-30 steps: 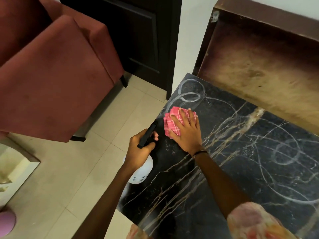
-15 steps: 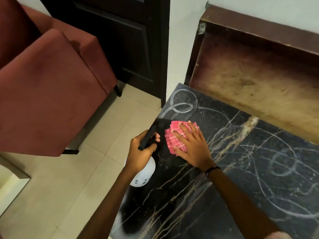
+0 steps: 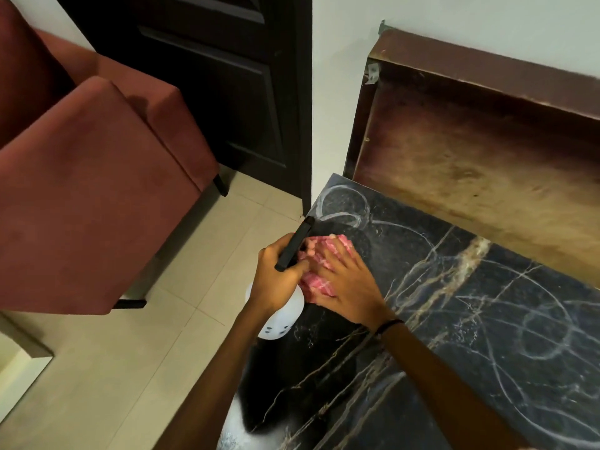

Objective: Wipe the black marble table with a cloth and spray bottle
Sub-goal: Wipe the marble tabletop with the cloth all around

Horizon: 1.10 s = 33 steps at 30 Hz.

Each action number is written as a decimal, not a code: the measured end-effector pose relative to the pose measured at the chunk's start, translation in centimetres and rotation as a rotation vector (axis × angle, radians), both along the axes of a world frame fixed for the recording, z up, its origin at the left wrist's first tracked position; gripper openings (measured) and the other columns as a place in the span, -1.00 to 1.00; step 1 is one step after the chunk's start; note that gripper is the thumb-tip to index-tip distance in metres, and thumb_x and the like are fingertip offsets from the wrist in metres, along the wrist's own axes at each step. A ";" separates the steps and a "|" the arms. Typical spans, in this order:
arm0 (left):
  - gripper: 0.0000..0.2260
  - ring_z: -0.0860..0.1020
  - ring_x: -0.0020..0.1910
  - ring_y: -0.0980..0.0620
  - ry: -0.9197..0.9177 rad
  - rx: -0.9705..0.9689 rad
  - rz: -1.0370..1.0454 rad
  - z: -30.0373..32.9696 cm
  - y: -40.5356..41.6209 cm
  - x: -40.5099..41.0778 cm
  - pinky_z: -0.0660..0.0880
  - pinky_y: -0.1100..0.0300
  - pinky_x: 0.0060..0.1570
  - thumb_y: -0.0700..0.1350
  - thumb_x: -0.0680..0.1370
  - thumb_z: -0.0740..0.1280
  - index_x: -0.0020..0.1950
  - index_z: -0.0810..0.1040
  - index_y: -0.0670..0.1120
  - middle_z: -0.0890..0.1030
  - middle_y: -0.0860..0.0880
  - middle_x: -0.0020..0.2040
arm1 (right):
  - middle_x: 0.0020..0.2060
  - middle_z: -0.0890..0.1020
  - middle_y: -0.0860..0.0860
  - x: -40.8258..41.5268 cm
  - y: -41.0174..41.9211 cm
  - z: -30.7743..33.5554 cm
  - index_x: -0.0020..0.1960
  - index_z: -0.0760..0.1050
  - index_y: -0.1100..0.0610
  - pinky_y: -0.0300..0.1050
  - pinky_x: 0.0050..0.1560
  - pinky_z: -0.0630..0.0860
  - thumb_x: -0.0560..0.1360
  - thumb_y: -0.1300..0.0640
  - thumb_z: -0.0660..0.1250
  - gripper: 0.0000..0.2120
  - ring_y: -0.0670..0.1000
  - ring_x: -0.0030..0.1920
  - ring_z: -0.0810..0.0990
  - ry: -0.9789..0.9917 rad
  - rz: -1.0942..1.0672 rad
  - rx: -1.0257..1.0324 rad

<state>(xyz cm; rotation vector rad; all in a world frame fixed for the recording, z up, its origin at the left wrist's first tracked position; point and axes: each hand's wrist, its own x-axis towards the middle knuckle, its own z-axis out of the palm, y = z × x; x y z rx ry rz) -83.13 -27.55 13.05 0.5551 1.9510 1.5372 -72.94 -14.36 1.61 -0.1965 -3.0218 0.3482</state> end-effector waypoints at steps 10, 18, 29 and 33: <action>-0.76 0.46 -0.47 0.20 0.021 0.024 -0.059 -0.8 2.9 0.0 0.35 0.41 -0.38 -0.45 0.39 0.26 -0.12 0.58 -0.16 0.58 -0.03 -0.29 | 0.53 0.18 0.09 -7.2 4.1 0.0 0.43 0.31 -0.07 0.34 0.45 0.00 0.47 -0.31 -0.14 -0.36 0.26 0.53 -0.02 -0.132 -0.226 0.022; -0.84 0.43 -0.50 0.21 0.011 0.062 -0.034 -1.3 3.4 0.0 0.33 0.43 -0.42 -0.34 0.38 0.29 -0.07 0.57 -0.24 0.55 0.11 -0.40 | 0.44 0.35 0.12 -1.4 5.8 -0.6 0.44 0.30 0.00 0.29 0.44 0.17 0.47 -0.38 0.06 -0.32 0.22 0.48 0.18 0.069 -0.175 0.066; -0.76 0.38 -0.53 0.10 -0.038 0.102 0.004 -1.6 2.5 -0.8 0.30 0.17 -0.52 -0.31 0.38 0.24 -0.01 0.59 -0.17 0.64 -0.08 -0.10 | 0.48 0.29 0.14 -6.3 9.2 -0.4 0.47 0.25 -0.08 0.41 0.39 0.14 0.42 -0.36 -0.02 -0.30 0.36 0.46 0.18 -0.072 -0.509 0.064; -0.75 0.40 -0.51 0.08 -0.008 0.077 -0.080 -1.6 2.6 -0.9 0.33 0.14 -0.51 -0.31 0.38 0.23 -0.02 0.59 -0.14 0.64 -0.14 -0.06 | 0.50 0.25 0.06 -1.2 7.0 -1.0 0.47 0.25 -0.10 0.30 0.44 0.13 0.49 -0.32 0.05 -0.39 0.23 0.52 0.09 -0.006 -0.333 0.048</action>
